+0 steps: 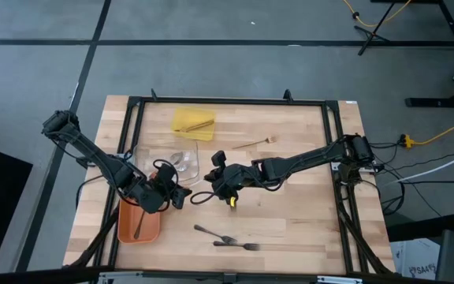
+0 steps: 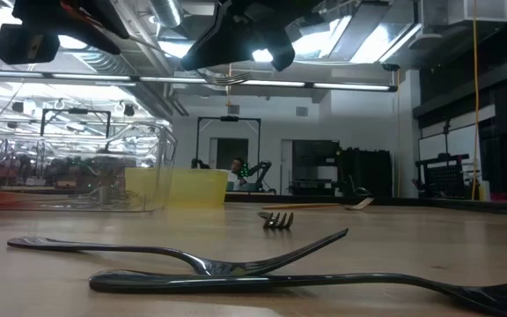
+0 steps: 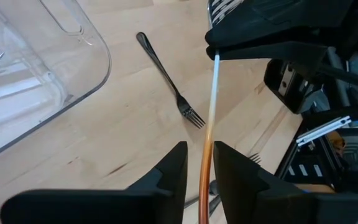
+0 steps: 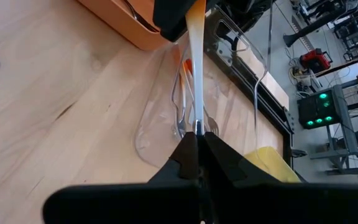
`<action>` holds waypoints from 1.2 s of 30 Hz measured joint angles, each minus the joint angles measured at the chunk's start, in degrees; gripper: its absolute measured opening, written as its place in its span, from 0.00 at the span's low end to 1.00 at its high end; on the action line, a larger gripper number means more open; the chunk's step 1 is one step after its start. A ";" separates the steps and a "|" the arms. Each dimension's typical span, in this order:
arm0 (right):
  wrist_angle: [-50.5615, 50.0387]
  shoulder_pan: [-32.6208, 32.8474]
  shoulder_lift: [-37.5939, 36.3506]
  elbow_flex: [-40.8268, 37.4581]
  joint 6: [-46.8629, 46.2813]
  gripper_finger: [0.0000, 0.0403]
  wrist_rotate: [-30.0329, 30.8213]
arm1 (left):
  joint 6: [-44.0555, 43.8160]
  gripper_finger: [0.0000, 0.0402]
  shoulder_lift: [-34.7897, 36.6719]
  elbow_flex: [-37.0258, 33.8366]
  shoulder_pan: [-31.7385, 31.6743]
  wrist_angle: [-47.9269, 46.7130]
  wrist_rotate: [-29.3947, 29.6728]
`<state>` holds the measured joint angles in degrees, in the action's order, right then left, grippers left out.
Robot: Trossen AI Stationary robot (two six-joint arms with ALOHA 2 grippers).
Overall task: Sort silverware by color (type)
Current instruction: Put the orange fork into the transparent bin
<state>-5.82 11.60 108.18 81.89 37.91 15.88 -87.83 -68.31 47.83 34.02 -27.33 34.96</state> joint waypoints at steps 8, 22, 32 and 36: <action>-0.02 -0.02 0.00 0.00 -0.07 0.00 -0.54 | -0.04 0.06 0.00 0.00 0.00 0.00 -0.34; -0.07 -0.04 0.00 0.00 -0.04 0.00 -1.75 | -0.06 0.01 0.00 0.02 0.00 0.22 -1.51; -0.02 -0.02 0.00 0.00 -0.02 0.08 -1.49 | -0.29 0.00 0.00 0.02 0.00 -0.35 -1.50; 0.02 -0.01 -0.07 0.09 -0.04 0.18 -1.46 | -0.33 0.00 -0.09 -0.02 0.02 -0.50 -1.45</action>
<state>-5.80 11.58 108.12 81.97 37.87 14.41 -88.16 -68.41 47.81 34.04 -27.84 33.50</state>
